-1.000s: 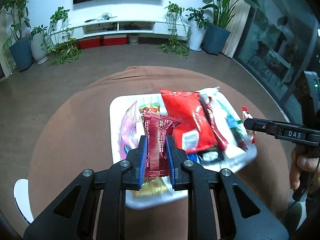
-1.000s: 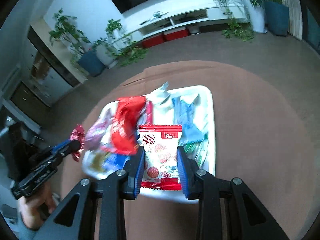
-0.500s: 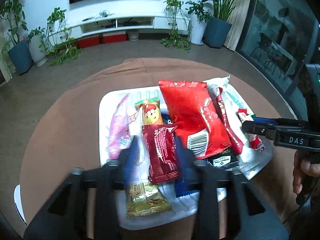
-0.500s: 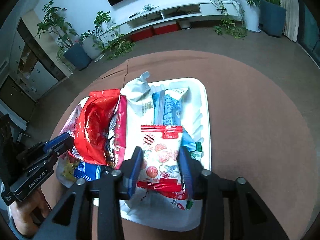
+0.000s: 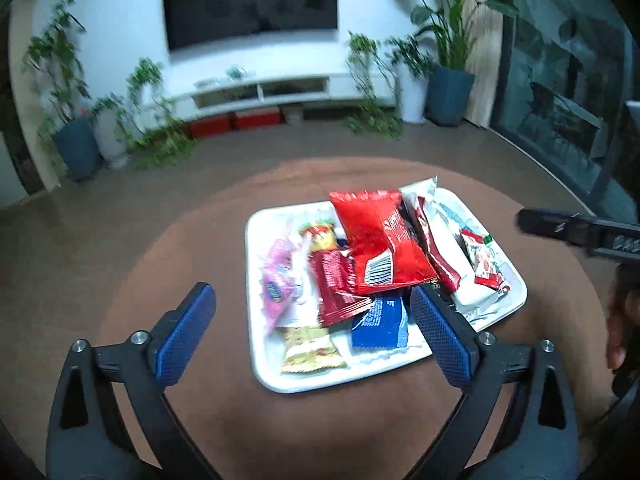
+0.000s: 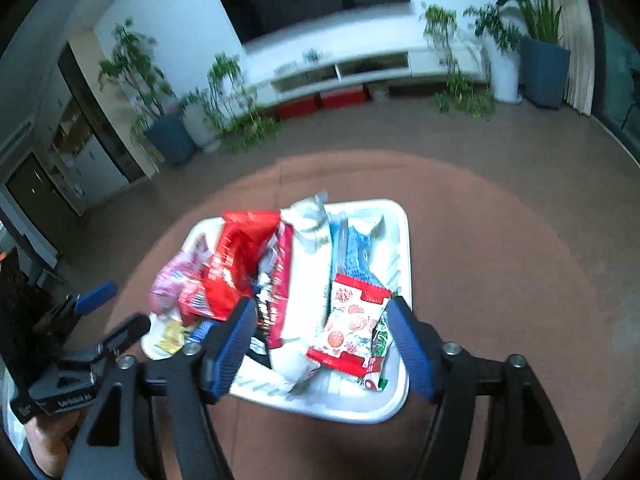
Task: Organize snacks
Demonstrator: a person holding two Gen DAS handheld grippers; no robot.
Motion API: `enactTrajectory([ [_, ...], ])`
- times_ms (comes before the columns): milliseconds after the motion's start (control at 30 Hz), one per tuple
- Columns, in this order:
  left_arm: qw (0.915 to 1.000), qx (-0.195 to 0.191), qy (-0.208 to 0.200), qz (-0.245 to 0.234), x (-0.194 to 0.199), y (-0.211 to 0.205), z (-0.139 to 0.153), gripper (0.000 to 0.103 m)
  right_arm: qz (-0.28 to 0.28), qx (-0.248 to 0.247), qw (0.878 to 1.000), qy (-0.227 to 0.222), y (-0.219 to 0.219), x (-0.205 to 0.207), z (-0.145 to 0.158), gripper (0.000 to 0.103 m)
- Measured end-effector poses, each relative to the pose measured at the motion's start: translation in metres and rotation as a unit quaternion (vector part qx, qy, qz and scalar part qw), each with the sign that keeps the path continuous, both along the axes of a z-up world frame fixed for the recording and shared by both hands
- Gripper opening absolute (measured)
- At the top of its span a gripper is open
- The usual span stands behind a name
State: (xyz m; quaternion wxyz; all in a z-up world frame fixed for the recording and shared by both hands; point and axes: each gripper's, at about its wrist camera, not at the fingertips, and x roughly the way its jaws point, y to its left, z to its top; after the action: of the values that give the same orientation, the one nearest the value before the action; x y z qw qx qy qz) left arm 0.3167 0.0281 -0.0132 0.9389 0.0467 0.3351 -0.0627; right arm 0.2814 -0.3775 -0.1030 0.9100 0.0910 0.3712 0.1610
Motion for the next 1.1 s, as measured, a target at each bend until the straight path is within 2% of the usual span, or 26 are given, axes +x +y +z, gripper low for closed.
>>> enactTrajectory([
  [167, 0.9956, 0.045, -0.051, 0.063, -0.043, -0.010, 0.023, 0.099, -0.020, 0.006, 0.995, -0.101, -0.004, -0.054, 0.037, 0.098],
  [233, 0.9908, 0.069, -0.066, 0.096, -0.059, -0.012, 0.035, 0.099, -0.027, 0.005, 0.990, -0.135, -0.003, -0.072, 0.051, 0.103],
  [300, 0.9847, 0.094, -0.076, 0.125, -0.079, -0.014, 0.045, 0.099, -0.035, 0.001, 0.985, -0.171, 0.001, -0.093, 0.064, 0.103],
  [333, 0.9840, 0.094, -0.078, 0.129, -0.086, -0.016, 0.049, 0.099, -0.039, -0.002, 0.982, -0.184, 0.002, -0.100, 0.069, 0.103],
  [467, 0.9917, 0.020, -0.061, 0.111, -0.117, -0.010, 0.064, 0.099, -0.061, -0.023, 0.971, -0.229, 0.010, -0.139, 0.087, 0.103],
  [533, 0.9925, -0.005, -0.058, 0.108, -0.131, -0.006, 0.069, 0.099, -0.080, -0.037, 0.966, -0.244, 0.012, -0.160, 0.093, 0.103],
  [633, 0.9924, -0.011, -0.054, 0.110, -0.150, -0.006, 0.074, 0.099, -0.089, -0.038, 0.966, -0.241, 0.012, -0.180, 0.096, 0.103],
  [767, 0.9933, -0.019, -0.046, 0.104, -0.170, -0.009, 0.077, 0.099, -0.076, -0.050, 0.977, -0.194, 0.014, -0.199, 0.088, 0.103],
  [1100, 0.9952, -0.011, -0.029, 0.093, -0.194, -0.021, 0.070, 0.099, -0.100, -0.072, 0.985, -0.125, 0.017, -0.218, 0.061, 0.103],
])
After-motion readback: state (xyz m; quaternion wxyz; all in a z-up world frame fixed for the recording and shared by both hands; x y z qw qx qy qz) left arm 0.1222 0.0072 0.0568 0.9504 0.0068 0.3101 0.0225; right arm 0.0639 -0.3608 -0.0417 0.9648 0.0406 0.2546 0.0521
